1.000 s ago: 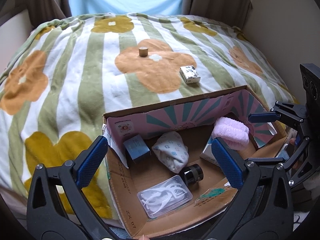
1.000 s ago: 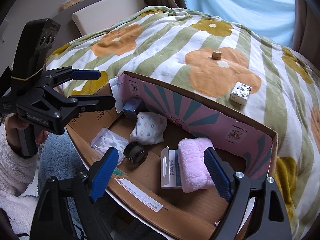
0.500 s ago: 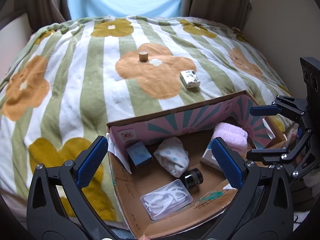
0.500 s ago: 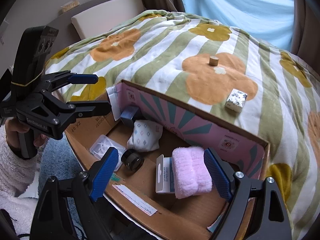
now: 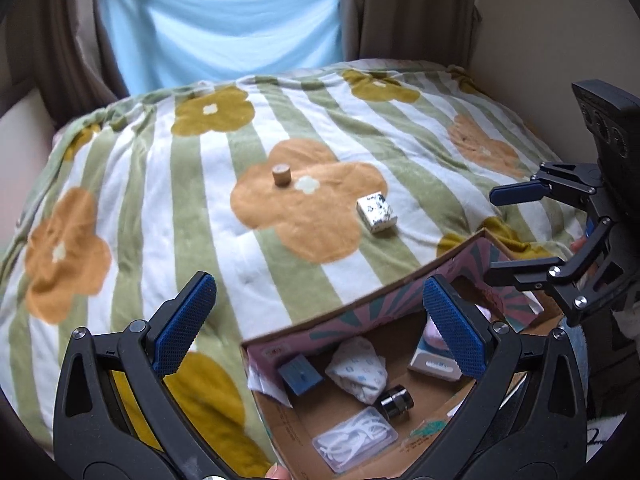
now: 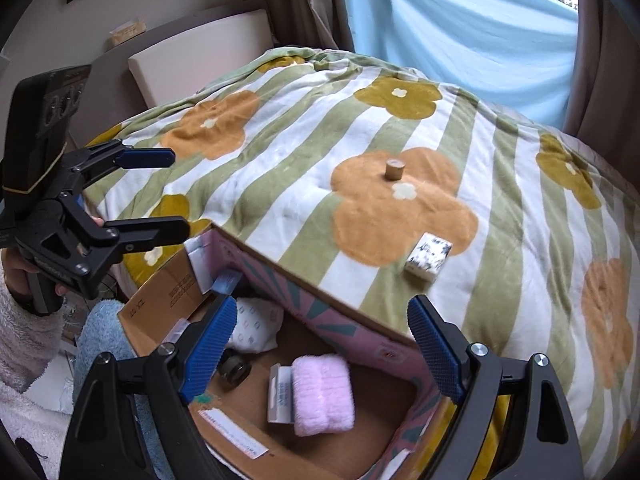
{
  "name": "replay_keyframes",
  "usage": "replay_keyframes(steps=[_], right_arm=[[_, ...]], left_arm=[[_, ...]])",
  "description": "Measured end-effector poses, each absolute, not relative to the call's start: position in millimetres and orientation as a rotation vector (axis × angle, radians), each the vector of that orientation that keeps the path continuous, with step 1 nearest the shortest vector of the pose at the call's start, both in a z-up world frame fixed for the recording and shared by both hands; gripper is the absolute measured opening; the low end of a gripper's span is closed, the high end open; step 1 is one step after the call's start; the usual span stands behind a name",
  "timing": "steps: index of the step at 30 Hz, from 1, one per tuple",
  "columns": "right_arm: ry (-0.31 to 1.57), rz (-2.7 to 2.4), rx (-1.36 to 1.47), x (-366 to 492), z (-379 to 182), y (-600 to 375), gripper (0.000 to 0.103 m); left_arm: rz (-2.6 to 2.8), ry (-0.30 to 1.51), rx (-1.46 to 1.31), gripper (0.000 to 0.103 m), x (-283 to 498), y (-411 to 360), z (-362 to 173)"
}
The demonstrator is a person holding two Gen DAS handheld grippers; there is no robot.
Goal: Organize objects
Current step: 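Move both tools back over the beige tin and white tissue pack, then grasp the beige round tin with the left tool while the right tool grasps the tissue pack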
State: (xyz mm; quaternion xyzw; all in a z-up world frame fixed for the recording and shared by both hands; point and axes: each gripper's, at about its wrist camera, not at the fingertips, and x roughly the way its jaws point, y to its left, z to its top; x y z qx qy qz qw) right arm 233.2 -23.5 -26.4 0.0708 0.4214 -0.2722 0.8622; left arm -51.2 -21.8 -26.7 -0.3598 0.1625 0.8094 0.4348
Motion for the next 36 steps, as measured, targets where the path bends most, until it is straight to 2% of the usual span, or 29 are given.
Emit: replay_keyframes(steps=[7,13,28,30,36], right_arm=[[0.914,-0.619,0.162,244.3,-17.9,-64.6,0.085],[0.966,-0.639,0.193,256.9,-33.1,-107.6,0.085],[1.105,-0.682,0.267,277.3,-103.9,-204.4,0.085],[1.126,-0.679,0.26,279.7,-112.9,-211.5,0.085],[1.181,-0.664,0.243,289.6,-134.6,-225.9,0.084]], left_arm=[[1.962,0.466,-0.9,0.103,-92.6,14.1,-18.6],[1.931,0.511,-0.94,0.103,-144.8,51.4,-34.4],[1.857,0.557,-1.074,0.102,-272.2,149.4,-135.9],[1.848,0.562,-1.098,0.098,-284.8,161.3,-151.5],[1.838,0.609,-1.124,0.092,-307.0,191.9,-190.4]])
